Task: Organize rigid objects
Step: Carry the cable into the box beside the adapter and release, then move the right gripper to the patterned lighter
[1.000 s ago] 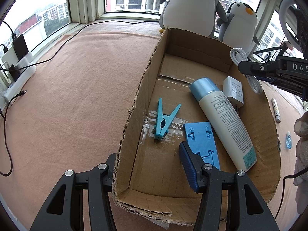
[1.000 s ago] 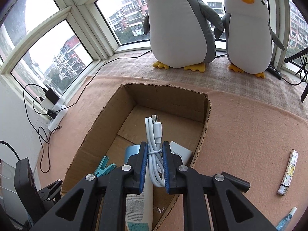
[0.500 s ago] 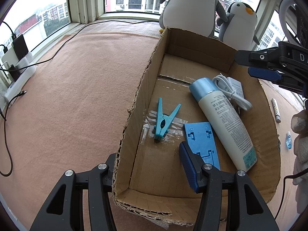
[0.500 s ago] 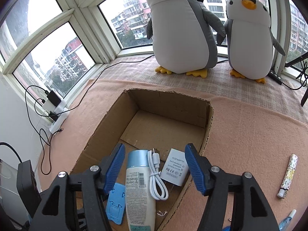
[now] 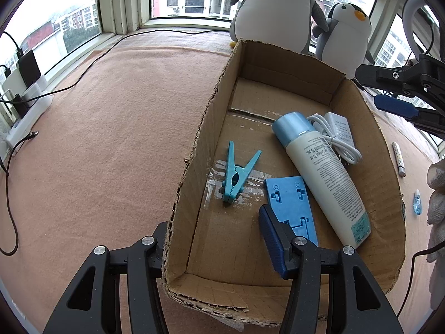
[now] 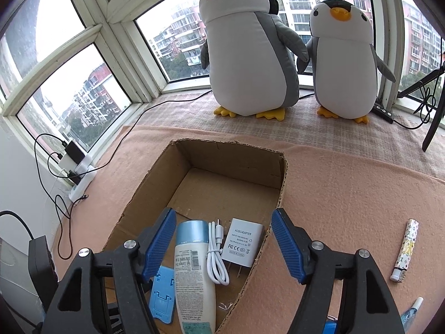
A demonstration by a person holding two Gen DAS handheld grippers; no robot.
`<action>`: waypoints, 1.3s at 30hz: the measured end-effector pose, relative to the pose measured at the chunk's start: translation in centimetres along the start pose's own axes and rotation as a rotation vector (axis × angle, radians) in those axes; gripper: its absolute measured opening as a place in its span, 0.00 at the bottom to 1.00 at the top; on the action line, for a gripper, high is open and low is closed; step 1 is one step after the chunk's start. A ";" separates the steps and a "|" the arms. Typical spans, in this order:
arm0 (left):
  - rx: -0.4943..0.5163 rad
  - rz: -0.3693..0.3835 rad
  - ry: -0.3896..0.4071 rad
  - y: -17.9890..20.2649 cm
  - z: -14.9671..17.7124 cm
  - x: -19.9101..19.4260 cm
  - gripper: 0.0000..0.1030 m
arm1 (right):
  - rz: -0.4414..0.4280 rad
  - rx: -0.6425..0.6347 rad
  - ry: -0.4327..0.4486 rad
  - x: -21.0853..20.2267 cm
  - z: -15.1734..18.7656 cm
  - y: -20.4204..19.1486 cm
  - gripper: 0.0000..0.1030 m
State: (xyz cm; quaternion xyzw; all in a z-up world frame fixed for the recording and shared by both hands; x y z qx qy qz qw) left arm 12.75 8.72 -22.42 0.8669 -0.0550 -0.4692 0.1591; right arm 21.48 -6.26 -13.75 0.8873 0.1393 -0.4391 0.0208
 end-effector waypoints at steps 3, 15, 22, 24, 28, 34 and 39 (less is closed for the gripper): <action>0.002 -0.001 0.000 0.0 0.0 0.0 0.56 | 0.010 -0.004 0.009 -0.4 0.2 0.2 0.66; 0.015 -0.002 -0.004 0.3 0.1 0.1 0.56 | -0.001 0.035 0.036 -2.5 0.8 1.7 0.66; 0.015 -0.002 -0.002 0.3 0.1 0.2 0.56 | 0.022 0.052 0.050 -4.7 1.1 3.3 0.66; 0.015 -0.001 0.000 0.3 0.2 0.2 0.56 | 0.026 0.066 0.049 -5.3 1.3 4.2 0.66; 0.013 -0.006 0.004 0.3 0.2 0.2 0.56 | 0.040 0.101 0.043 -6.7 1.9 6.3 0.66; 0.029 -0.014 -0.002 0.4 0.2 0.2 0.56 | 0.082 0.115 0.015 -7.8 3.7 9.6 0.66; 0.031 -0.015 -0.002 0.5 0.1 0.2 0.56 | 0.104 0.126 -0.020 -8.0 6.1 11.7 0.64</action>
Point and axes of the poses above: each gripper's, at about its wrist camera, not at the fingertips, and x roughly the way its jaws point, y to its right, z to its underside, the point moved 7 cm from there along x, roughly the way its jaws point, and after that the axes turned 14 degrees about z, right-handed, at the moved point
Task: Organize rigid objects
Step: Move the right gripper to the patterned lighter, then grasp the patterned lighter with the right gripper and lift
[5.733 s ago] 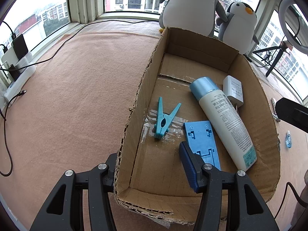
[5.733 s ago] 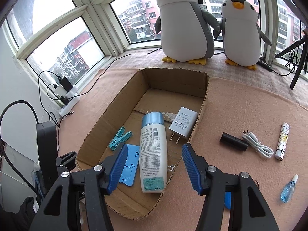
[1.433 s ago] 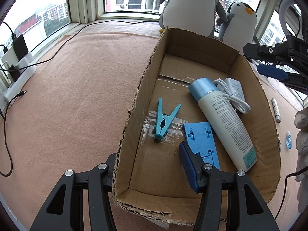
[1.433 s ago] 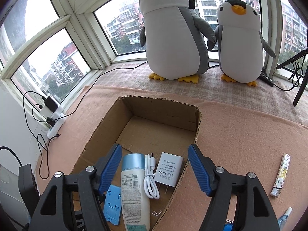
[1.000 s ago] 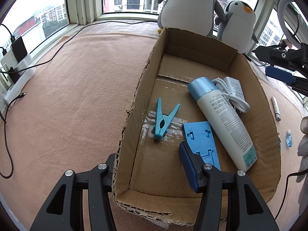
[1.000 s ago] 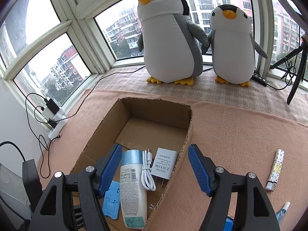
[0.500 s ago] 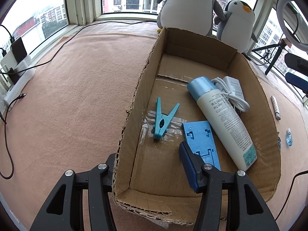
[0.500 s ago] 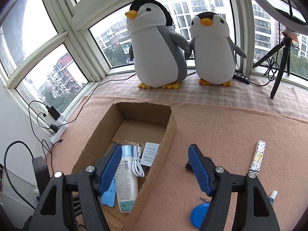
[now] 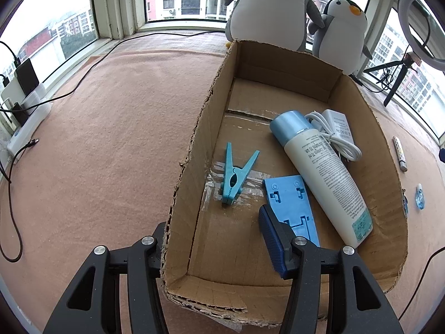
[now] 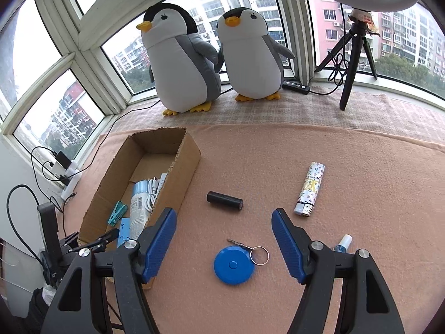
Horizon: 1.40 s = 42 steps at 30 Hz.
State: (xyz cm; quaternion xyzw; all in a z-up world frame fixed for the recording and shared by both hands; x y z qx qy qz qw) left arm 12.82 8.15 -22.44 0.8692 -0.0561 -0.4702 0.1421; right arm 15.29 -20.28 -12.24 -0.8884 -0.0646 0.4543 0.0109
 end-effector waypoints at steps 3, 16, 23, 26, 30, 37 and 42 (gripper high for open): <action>-0.001 0.000 0.001 0.0 0.0 0.0 0.56 | 0.027 -0.004 -0.021 0.2 1.4 1.1 0.57; 0.001 -0.004 -0.002 0.0 -0.1 0.1 0.56 | 0.113 0.092 -0.065 3.2 2.9 6.1 0.52; 0.002 -0.005 -0.001 0.0 0.0 0.1 0.56 | 0.170 0.149 -0.077 6.5 1.1 7.5 0.39; 0.001 -0.005 -0.001 0.0 0.0 0.1 0.56 | 0.193 0.157 -0.086 7.8 0.4 7.6 0.37; 0.002 -0.005 -0.001 0.0 0.0 0.1 0.56 | 0.224 0.160 -0.100 9.3 -0.3 7.7 0.32; 0.001 -0.004 -0.001 0.0 0.0 0.1 0.56 | 0.286 0.158 -0.122 10.9 -1.0 8.2 0.31; 0.001 -0.004 -0.001 0.0 0.0 0.1 0.56 | 0.320 0.126 -0.127 11.5 -1.3 8.0 0.27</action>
Point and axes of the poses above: each gripper's, at about its wrist camera, not at the fingertips, and x roughly the way its jaws point, y to its right, z to its underside, the point moved 7 cm from there along x, roughly the way its jaws point, and after that the axes turned 14 degrees about z, right-handed, at the moved point
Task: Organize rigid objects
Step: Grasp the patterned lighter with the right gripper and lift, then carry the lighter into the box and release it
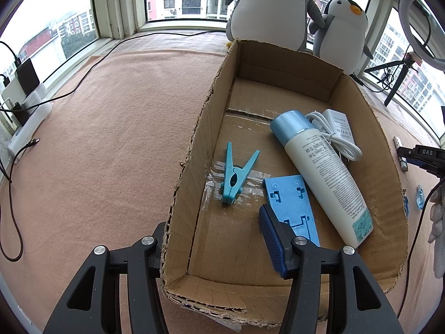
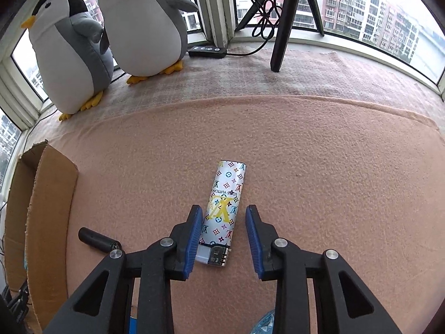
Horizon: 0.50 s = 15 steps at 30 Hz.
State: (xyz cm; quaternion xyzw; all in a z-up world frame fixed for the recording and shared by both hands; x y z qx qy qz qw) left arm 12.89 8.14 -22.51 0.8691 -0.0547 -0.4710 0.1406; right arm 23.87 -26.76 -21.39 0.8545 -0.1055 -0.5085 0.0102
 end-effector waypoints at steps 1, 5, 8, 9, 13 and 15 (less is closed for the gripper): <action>0.000 0.000 0.000 0.0 0.0 0.0 0.56 | 0.007 -0.010 0.001 0.1 -0.1 -0.2 0.26; 0.000 0.000 0.000 0.0 0.0 0.0 0.56 | 0.045 -0.060 0.011 0.2 -0.2 -0.6 0.22; 0.000 0.000 0.000 0.0 0.0 0.0 0.56 | 0.048 -0.087 0.016 0.1 0.0 -0.9 0.20; -0.001 0.000 0.000 0.0 0.0 0.0 0.56 | 0.044 -0.091 0.016 0.0 0.0 -0.9 0.20; -0.001 0.001 0.000 -0.1 0.0 0.0 0.56 | 0.013 -0.080 0.017 -0.5 0.5 -0.9 0.20; -0.001 0.000 0.000 0.0 0.0 0.0 0.56 | 0.001 -0.078 0.021 -1.0 0.8 -1.0 0.20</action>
Point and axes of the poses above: each gripper's, at about its wrist camera, not at the fingertips, and x roughly the way its jaws point, y to its right, z to its underside, the point moved 7 cm from there along x, roughly the way its jaws point, and after that the axes turned 14 degrees about z, right-handed, at the moved point
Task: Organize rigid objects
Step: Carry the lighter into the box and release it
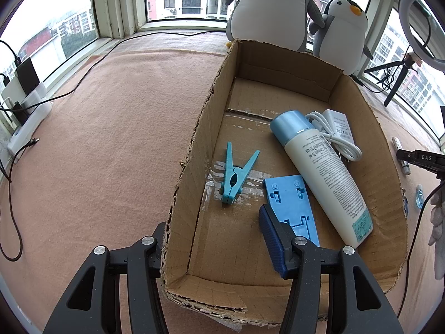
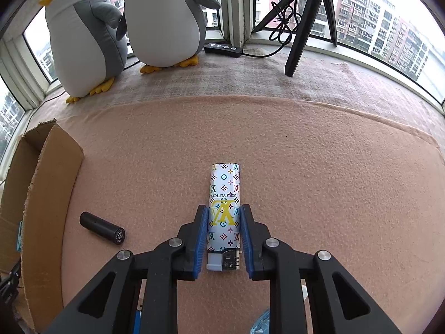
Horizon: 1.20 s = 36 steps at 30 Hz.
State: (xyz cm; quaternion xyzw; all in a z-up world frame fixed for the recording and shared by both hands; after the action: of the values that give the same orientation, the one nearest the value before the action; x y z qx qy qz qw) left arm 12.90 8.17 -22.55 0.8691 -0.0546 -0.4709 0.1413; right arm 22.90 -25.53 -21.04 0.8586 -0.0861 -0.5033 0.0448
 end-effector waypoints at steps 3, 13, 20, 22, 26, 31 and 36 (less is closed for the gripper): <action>0.000 0.000 0.000 0.0 0.0 0.0 0.56 | -0.024 0.003 0.014 -1.1 0.3 -0.3 0.20; 0.000 0.000 0.001 0.0 0.0 0.0 0.56 | -0.181 -0.044 0.108 -8.0 0.7 -4.9 0.20; -0.002 0.001 0.001 0.0 0.0 0.0 0.56 | -0.288 -0.136 0.150 -12.3 1.6 -10.4 0.20; -0.002 0.001 0.001 0.0 0.0 0.0 0.56 | -0.315 -0.157 0.153 -13.1 2.1 -11.8 0.20; -0.002 0.001 0.002 0.0 0.0 0.0 0.56 | -0.353 -0.202 0.159 -14.4 3.1 -14.1 0.20; -0.002 0.001 0.002 -0.1 0.0 0.0 0.56 | -0.388 -0.244 0.145 -15.0 5.0 -16.2 0.20; -0.005 0.002 0.003 -0.1 0.1 -0.1 0.56 | -0.406 -0.268 0.127 -15.1 6.9 -17.6 0.20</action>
State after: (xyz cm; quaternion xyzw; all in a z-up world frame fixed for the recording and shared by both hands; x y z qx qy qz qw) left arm 12.81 8.27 -22.54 0.8694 -0.0541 -0.4694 0.1441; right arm 11.53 -5.25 -14.38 0.8746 0.1585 -0.4541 0.0614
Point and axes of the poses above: each gripper's, at about its wrist camera, not at the fingertips, and x roughly the way its jaws point, y to its right, z to its underside, the point moved 7 cm from there along x, roughly the way its jaws point, and after that the axes turned 14 degrees about z, right-handed, at the moved point
